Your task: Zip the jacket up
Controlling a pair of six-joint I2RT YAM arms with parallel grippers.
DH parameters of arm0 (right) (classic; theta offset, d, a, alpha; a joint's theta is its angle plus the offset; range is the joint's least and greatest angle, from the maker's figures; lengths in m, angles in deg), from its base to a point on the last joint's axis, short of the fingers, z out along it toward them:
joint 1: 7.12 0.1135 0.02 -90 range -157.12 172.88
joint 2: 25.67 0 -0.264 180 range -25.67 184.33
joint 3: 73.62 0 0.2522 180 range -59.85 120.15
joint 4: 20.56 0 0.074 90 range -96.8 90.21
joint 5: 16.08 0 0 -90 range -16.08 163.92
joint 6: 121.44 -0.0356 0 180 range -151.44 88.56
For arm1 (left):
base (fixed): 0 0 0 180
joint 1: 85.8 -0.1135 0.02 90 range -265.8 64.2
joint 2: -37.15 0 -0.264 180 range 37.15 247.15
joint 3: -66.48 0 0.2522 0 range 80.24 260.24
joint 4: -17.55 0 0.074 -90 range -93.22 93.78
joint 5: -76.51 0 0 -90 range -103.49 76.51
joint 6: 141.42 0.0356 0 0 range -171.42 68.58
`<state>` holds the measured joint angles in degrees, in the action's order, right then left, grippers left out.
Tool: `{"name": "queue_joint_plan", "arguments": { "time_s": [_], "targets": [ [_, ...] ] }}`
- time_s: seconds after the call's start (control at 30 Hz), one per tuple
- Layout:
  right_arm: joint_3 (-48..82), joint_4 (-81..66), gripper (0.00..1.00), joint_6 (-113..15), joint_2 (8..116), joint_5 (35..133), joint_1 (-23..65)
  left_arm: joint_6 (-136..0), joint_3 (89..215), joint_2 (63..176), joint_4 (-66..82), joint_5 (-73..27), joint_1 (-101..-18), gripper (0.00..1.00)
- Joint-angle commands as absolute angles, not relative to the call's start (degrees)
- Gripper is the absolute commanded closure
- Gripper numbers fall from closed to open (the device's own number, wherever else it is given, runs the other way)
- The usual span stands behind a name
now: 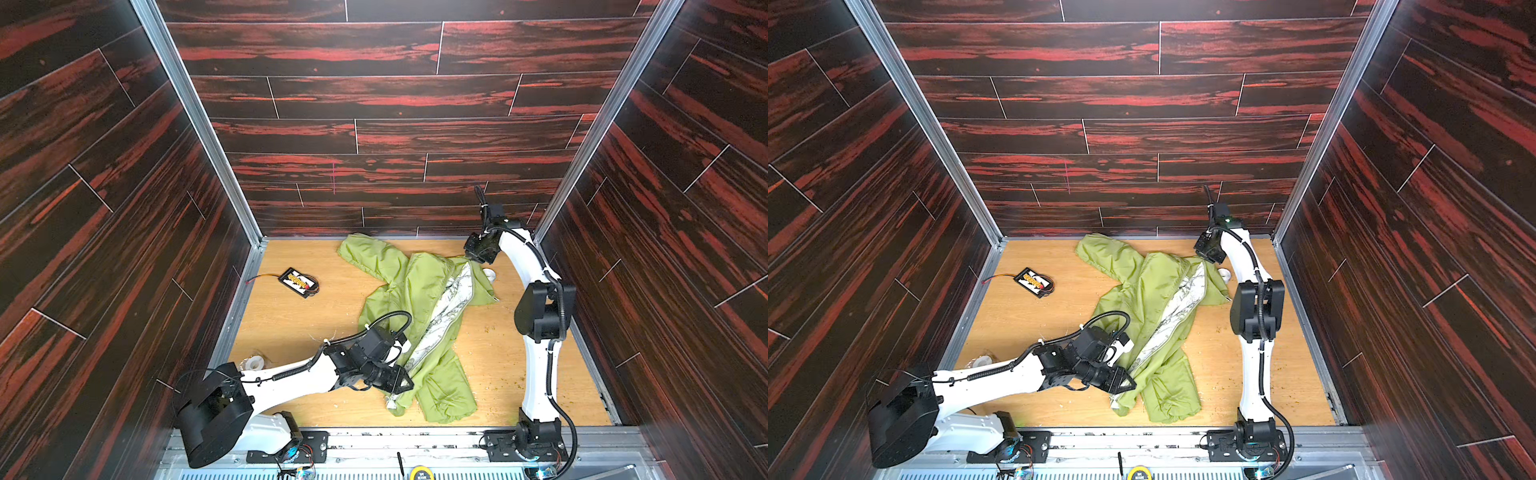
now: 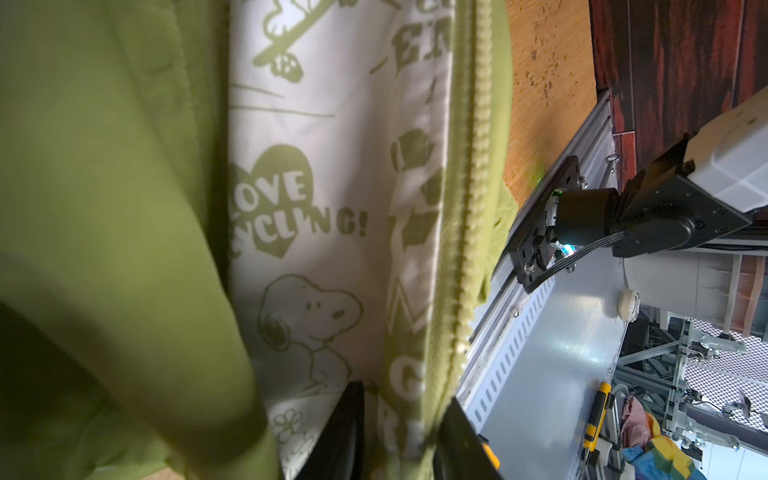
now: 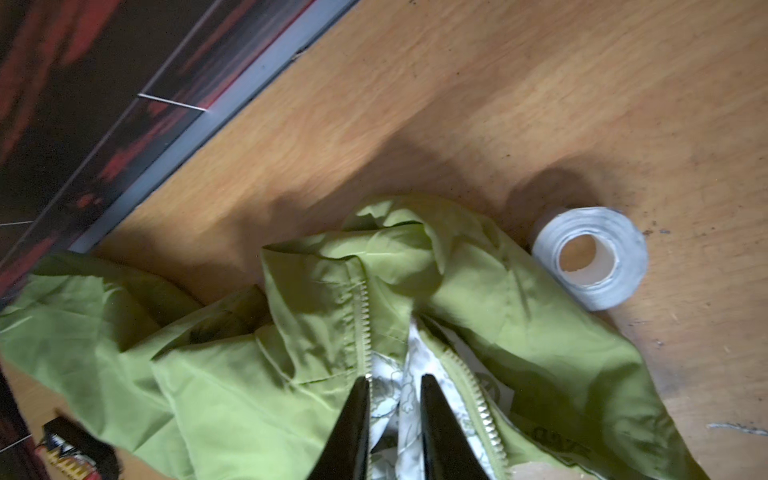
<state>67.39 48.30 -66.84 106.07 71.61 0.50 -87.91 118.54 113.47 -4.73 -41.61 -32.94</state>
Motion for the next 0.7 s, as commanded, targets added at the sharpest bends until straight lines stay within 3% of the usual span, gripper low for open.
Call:
{"name": "queue_joint_plan", "arguments": {
  "time_s": [0.0, 0.47, 0.67],
  "targets": [
    [66.4, 50.3, 0.78, -65.9, 108.3, 69.9, 0.3, -87.7, 117.9, 111.7, -4.1, -42.0, -33.3, 0.67],
    [62.4, 48.0, 0.71, -65.8, 110.9, 70.5, -0.6, -88.1, 117.0, 111.5, -4.0, -41.3, -33.5, 0.61],
    [59.8, 44.8, 0.73, -66.2, 110.6, 72.7, -0.8, -88.2, 116.5, 110.9, -4.4, -41.0, -34.1, 0.6]
  ]
}}
